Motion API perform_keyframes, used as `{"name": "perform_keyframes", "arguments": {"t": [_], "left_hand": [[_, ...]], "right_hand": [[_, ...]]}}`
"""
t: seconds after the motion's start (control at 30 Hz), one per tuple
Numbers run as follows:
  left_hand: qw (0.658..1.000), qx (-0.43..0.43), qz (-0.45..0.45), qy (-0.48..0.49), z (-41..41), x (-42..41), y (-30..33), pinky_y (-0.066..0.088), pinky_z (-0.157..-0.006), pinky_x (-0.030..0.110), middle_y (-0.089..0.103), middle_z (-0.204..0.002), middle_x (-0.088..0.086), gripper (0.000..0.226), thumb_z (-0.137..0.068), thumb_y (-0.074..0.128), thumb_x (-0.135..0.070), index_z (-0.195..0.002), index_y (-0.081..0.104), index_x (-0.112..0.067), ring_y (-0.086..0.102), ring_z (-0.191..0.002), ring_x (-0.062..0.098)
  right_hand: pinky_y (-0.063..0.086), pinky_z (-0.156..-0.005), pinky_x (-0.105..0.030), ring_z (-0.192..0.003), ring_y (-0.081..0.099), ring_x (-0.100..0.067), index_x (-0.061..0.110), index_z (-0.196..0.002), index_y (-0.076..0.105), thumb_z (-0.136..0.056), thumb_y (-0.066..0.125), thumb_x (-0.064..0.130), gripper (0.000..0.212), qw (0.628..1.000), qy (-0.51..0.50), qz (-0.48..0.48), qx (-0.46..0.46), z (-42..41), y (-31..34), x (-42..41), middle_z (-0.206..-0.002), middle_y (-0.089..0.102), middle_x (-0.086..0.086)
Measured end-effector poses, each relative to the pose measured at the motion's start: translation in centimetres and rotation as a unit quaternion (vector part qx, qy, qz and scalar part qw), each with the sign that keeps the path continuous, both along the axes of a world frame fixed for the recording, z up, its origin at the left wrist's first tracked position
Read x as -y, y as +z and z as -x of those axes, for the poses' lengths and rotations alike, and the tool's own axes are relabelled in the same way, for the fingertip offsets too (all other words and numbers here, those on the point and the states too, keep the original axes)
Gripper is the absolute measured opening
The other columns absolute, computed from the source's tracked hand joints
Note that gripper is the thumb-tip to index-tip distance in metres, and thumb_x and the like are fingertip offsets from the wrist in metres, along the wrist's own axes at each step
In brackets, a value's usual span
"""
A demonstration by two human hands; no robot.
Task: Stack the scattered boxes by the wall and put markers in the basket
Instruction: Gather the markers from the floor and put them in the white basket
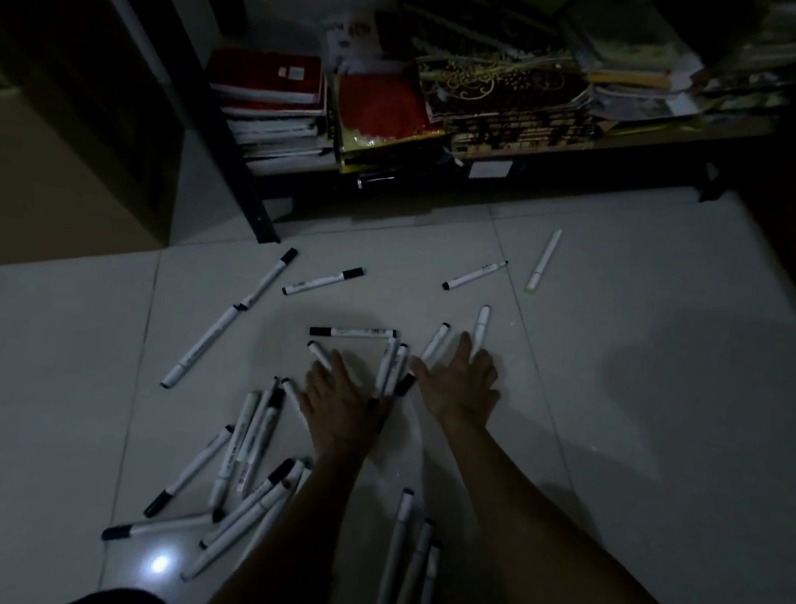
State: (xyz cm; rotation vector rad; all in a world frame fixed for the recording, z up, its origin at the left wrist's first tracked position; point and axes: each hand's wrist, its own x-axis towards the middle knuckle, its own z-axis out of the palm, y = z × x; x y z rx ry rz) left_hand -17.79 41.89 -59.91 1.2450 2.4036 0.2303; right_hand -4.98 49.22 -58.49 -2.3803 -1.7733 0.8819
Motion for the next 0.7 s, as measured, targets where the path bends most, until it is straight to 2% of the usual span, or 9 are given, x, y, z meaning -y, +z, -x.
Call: {"name": "perform_keyframes", "arguments": {"t": [0.1, 0.17, 0.33, 0.47, 0.6, 0.7], "left_hand": [[1.000, -0.021, 0.000, -0.009, -0.3, -0.2, -0.2, 0.027, -0.111, 0.045, 0.034, -0.147, 0.014, 0.106, -0.081, 0.058, -0.066, -0.155, 0.006, -0.009, 0.034, -0.135, 0.033], [1.000, -0.018, 0.024, -0.007, -0.1, -0.4, -0.3, 0.032, -0.106, 0.045, 0.035, -0.144, 0.011, 0.096, -0.085, 0.058, -0.059, -0.155, 0.010, -0.011, 0.036, -0.131, 0.034], [0.999, -0.011, 0.034, -0.030, 0.3, -0.4, -0.5, 0.037, -0.098, 0.045, 0.042, -0.131, 0.010, 0.059, -0.090, 0.057, -0.046, -0.137, 0.037, -0.017, 0.044, -0.120, 0.034], [0.998, 0.027, 0.047, -0.032, 0.2, -1.0, -0.3, 0.043, -0.094, 0.042, 0.053, -0.124, 0.010, 0.043, -0.092, 0.055, -0.034, -0.126, 0.040, -0.013, 0.056, -0.113, 0.034], [0.996, 0.022, 0.062, -0.053, 0.0, -1.5, -0.2, 0.047, -0.094, 0.042, 0.052, -0.124, 0.013, 0.033, -0.100, 0.043, -0.028, -0.125, 0.042, -0.008, 0.057, -0.109, 0.032], [0.994, 0.041, 0.073, -0.068, 0.1, -1.6, -0.1, 0.048, -0.093, 0.041, 0.051, -0.123, 0.017, 0.033, -0.103, 0.038, -0.029, -0.123, 0.042, -0.003, 0.058, -0.108, 0.033]], "right_hand": [[0.038, -0.097, -0.046, -0.126, 0.037, -0.035, 0.021, -0.148, 0.026, -0.082, 0.059, 0.068, 0.089, 0.997, 0.020, -0.042, 0.062, 0.7, -0.4, -0.4, -0.142, 0.035, -0.017], [0.039, -0.094, -0.044, -0.121, 0.040, -0.035, 0.020, -0.145, 0.028, -0.080, 0.065, 0.064, 0.086, 0.995, 0.035, -0.046, 0.079, 0.7, -0.5, -0.9, -0.136, 0.039, -0.016], [0.045, -0.089, -0.043, -0.116, 0.046, -0.033, 0.022, -0.146, 0.028, -0.083, 0.072, 0.036, 0.078, 0.997, 0.041, -0.055, 0.038, 0.8, -0.5, -0.9, -0.132, 0.043, -0.014], [0.050, -0.086, -0.041, -0.111, 0.054, -0.032, 0.018, -0.145, 0.029, -0.089, 0.069, 0.024, 0.069, 0.998, 0.038, -0.050, 0.004, 0.9, -0.6, -0.4, -0.131, 0.043, -0.015], [0.050, -0.083, -0.035, -0.109, 0.057, -0.027, 0.009, -0.135, 0.036, -0.097, 0.057, 0.022, 0.046, 0.998, 0.054, -0.042, 0.010, 0.9, -0.6, 0.1, -0.126, 0.051, -0.015], [0.049, -0.085, -0.034, -0.110, 0.057, -0.026, 0.006, -0.132, 0.039, -0.101, 0.049, 0.024, 0.037, 0.997, 0.062, -0.033, 0.010, 0.9, -0.5, 0.2, -0.126, 0.051, -0.014]]}}
